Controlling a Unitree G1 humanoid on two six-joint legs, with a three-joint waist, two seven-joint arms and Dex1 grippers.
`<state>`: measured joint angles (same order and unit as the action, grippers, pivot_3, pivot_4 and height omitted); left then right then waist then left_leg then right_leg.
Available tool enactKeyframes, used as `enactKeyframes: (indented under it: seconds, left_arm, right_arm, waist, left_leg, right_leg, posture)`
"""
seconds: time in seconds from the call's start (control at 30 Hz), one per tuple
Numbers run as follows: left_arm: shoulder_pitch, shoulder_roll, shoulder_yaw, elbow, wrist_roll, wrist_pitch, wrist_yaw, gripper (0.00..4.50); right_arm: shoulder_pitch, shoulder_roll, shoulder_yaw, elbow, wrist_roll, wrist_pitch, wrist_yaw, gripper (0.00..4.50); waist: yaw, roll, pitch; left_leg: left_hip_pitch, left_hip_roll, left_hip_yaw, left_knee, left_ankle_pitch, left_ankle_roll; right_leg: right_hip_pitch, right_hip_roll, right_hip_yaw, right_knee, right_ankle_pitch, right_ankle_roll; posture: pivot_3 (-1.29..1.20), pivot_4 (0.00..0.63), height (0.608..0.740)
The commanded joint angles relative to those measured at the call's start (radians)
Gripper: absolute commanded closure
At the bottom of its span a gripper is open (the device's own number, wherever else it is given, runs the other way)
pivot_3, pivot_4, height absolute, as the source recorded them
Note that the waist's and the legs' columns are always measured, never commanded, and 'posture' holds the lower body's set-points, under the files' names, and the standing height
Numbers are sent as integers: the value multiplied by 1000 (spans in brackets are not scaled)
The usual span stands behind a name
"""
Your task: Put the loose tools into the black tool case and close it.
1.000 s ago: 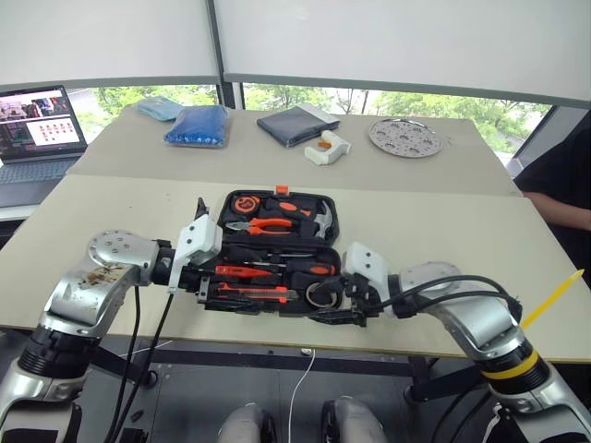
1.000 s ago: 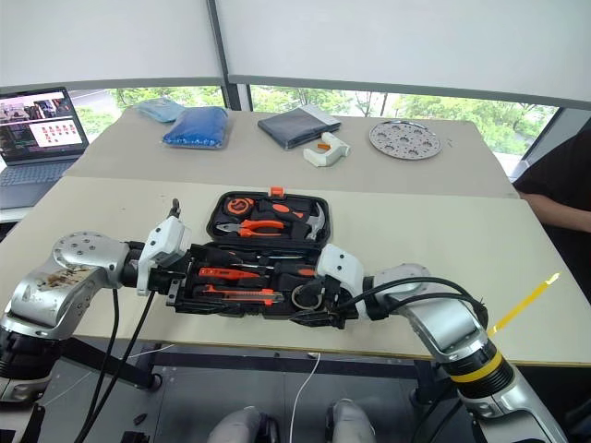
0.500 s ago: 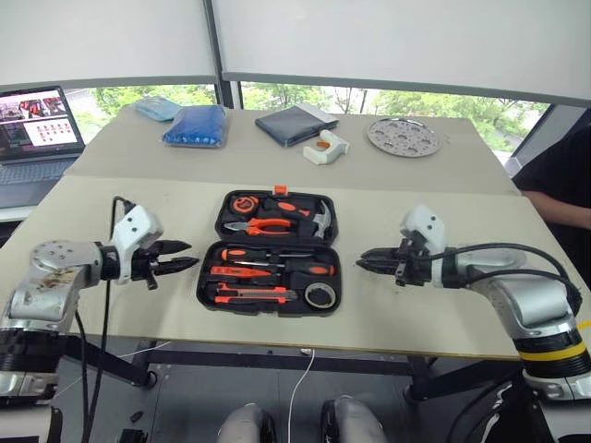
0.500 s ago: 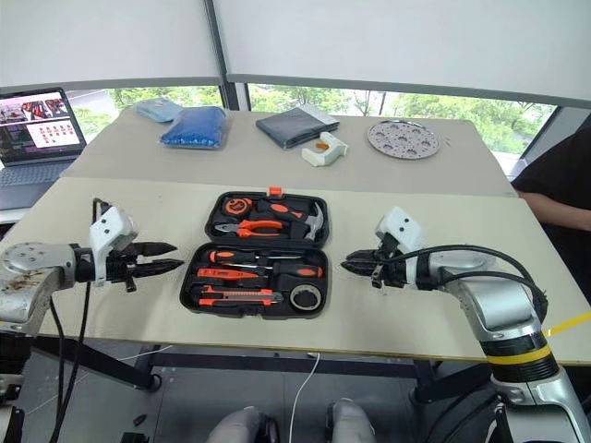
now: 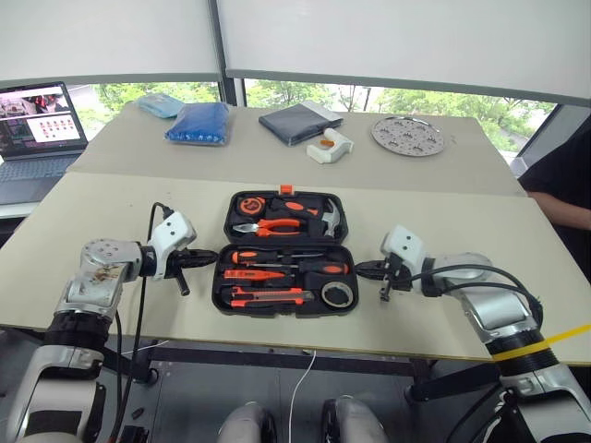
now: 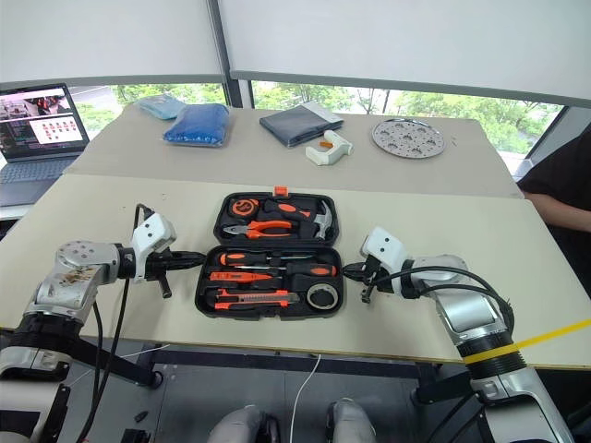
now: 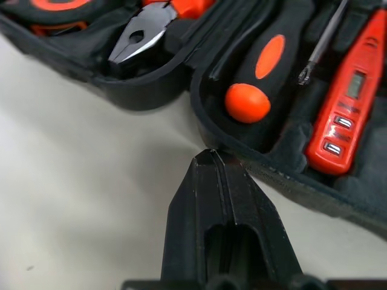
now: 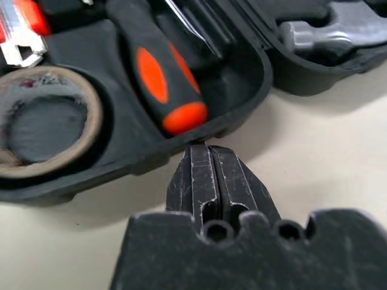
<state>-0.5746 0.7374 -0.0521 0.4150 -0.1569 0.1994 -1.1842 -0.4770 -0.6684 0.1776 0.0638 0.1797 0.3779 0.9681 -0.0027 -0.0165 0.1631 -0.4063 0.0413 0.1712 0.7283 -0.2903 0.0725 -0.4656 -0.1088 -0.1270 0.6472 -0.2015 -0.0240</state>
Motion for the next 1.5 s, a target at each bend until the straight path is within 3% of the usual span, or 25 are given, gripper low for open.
enactKeyframes:
  seconds: [0.03, 0.47, 0.7, 0.83, 0.97, 1.13, 1.17, 1.4, 1.5]
  left_arm:
    - [-35, -48, -55, -103, -24, -11, -61, 4476]
    - [3, -83, -107, -153, 7, -32, -90, 4476]
    - [18, -13, -66, -68, 38, -27, -78, 4476]
    - [-52, 34, 8, 95, 10, 98, -46, 3400]
    - [-195, 19, 49, 242, -30, 260, -13, 1993]
    - [-443, -111, 100, 437, -43, 463, 146, 155]
    - [-471, -128, 105, 465, -43, 478, 164, 0]
    - [-565, -227, 94, 584, -18, 479, 241, 0]
    - [-565, -243, 93, 622, -5, 462, 264, 687]
  right_arm:
    - [27, 0, -27, -119, 53, 6, 35, 4500]
    - [199, -45, -112, -298, 70, 84, 29, 4500]
    - [222, -71, -162, -290, 43, 146, -6, 4500]
    - [167, -106, -234, -228, 86, 229, -20, 3343]
    - [53, -92, -268, -148, 138, 333, -46, 2033]
    - [-185, 26, -241, 46, 138, 459, -148, 246]
    - [-217, 45, -235, 78, 133, 474, -164, 30]
    - [-372, 152, -192, 317, 77, 486, -269, 30]
    - [-415, 196, -205, 408, 69, 475, -310, 703]
  waist:
    - [5, 0, 0]
    - [15, 0, 0]
    - [14, 0, 0]
    - [11, 0, 0]
    - [3, -2, 1]
    - [1, -3, 2]
    - [0, -3, 2]
    - [-20, -3, 2]
    - [-29, -3, 2]
  left_leg:
    - [0, 0, 0, 0, 0, 0]
    - [1, -1, -2, 0, 0, 1]
    - [2, -1, -2, 0, -1, 1]
    - [1, -1, -2, 0, -1, 1]
    - [2, 0, -2, 1, 0, 1]
    - [3, 0, -3, 2, 1, 3]
    - [2, -1, -3, 2, 1, 3]
    - [0, -5, -2, -1, 1, 3]
    - [-1, -7, -1, -5, 1, 3]
  right_leg:
    - [0, 0, 0, 0, 0, 0]
    - [2, -1, 0, 0, -1, 1]
    - [2, -1, 0, 0, -1, 1]
    - [2, -1, 0, 0, -1, 1]
    - [2, 0, 0, 0, 1, 2]
    - [5, -1, 0, 1, 2, 2]
    - [4, -1, 0, 1, 2, 2]
    - [2, 0, 0, 2, 5, -3]
    - [0, 0, 0, 2, 5, -3]
  posture:
    - [0, 150, 718]
    - [0, 150, 718]
    - [0, 150, 718]
    - [0, 150, 718]
    - [0, 150, 718]
    - [0, 150, 718]
    - [0, 150, 718]
    - [0, 150, 718]
    - [0, 150, 718]
